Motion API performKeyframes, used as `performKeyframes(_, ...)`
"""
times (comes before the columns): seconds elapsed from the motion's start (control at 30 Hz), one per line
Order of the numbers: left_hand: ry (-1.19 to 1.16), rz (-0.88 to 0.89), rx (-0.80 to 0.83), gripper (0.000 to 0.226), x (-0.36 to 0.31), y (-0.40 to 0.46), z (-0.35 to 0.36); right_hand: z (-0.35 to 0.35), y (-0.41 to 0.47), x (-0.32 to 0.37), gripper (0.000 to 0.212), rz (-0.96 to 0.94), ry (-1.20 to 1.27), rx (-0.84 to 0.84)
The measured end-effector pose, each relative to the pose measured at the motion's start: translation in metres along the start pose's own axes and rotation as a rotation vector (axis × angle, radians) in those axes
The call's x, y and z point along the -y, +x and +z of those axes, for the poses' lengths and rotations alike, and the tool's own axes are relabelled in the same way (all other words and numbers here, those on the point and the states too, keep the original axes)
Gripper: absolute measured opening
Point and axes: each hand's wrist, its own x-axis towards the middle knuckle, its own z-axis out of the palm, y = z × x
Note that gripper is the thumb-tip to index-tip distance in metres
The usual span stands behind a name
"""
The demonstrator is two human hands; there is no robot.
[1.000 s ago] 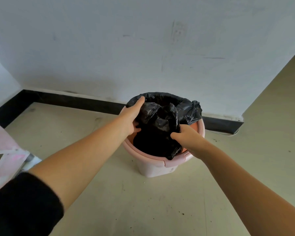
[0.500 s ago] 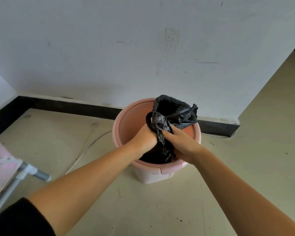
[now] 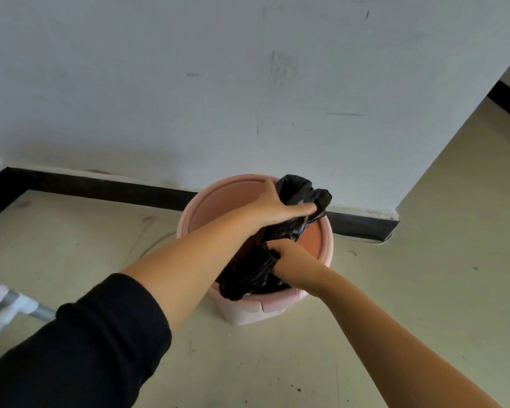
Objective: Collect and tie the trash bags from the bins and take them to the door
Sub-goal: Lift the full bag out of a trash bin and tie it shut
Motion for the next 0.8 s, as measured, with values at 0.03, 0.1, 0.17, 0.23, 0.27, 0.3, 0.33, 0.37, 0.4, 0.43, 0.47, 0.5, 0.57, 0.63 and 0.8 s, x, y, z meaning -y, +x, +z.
performKeyframes(0.03,0.088,0.044,0.022,0.129,-0.002,0.004,0.009,0.001,0.000,0.001,0.028,0.000,-0.023,0.009)
performKeyframes(0.1,0.212,0.113,-0.047,0.112,-0.003,0.013,0.022,0.002,0.001,0.001,0.033,-0.006,-0.064,0.030)
performKeyframes(0.17,0.212,0.131,-0.234,0.071,-0.002,0.019,0.020,0.002,0.002,-0.002,0.042,0.000,-0.070,0.010)
performKeyframes(0.23,0.125,0.113,-0.330,0.025,0.003,0.018,0.003,0.000,0.002,-0.006,0.053,0.024,-0.004,-0.110)
performKeyframes(0.27,0.058,0.103,-0.339,0.016,0.009,0.016,-0.006,-0.001,0.002,-0.008,0.057,0.048,0.061,-0.190)
performKeyframes(0.3,-0.005,0.087,-0.323,0.014,0.016,0.010,-0.015,-0.003,0.002,-0.009,0.062,0.067,0.133,-0.267)
performKeyframes(0.33,-0.044,0.074,-0.288,0.013,0.024,0.003,-0.022,-0.005,0.004,-0.010,0.069,0.093,0.203,-0.329)
performKeyframes(0.37,-0.060,0.075,-0.260,0.013,0.029,-0.007,-0.026,-0.007,0.007,-0.011,0.077,0.121,0.239,-0.356)
performKeyframes(0.4,-0.056,0.095,-0.238,0.015,0.034,-0.017,-0.028,-0.009,0.010,-0.012,0.083,0.148,0.226,-0.341)
performKeyframes(0.43,-0.051,0.126,-0.213,0.017,0.037,-0.027,-0.027,-0.008,0.013,-0.011,0.082,0.170,0.185,-0.285)
performKeyframes(0.47,-0.056,0.157,-0.177,0.021,0.037,-0.037,-0.025,-0.005,0.017,-0.011,0.069,0.168,0.121,-0.214)
performKeyframes(0.5,-0.061,0.182,-0.125,0.026,0.037,-0.046,-0.022,-0.001,0.020,-0.009,0.041,0.166,0.046,-0.150)
performKeyframes(0.57,-0.054,0.201,-0.025,0.036,0.038,-0.056,-0.019,0.006,0.022,-0.003,0.022,0.140,-0.045,-0.133)
performKeyframes(0.63,-0.087,0.215,0.072,0.039,0.042,-0.065,-0.024,0.008,0.024,-0.004,0.025,0.133,-0.040,-0.216)
performKeyframes(0.8,-0.105,0.275,-0.229,0.051,0.066,-0.071,-0.062,-0.003,0.027,0.001,0.021,0.152,0.090,-0.401)
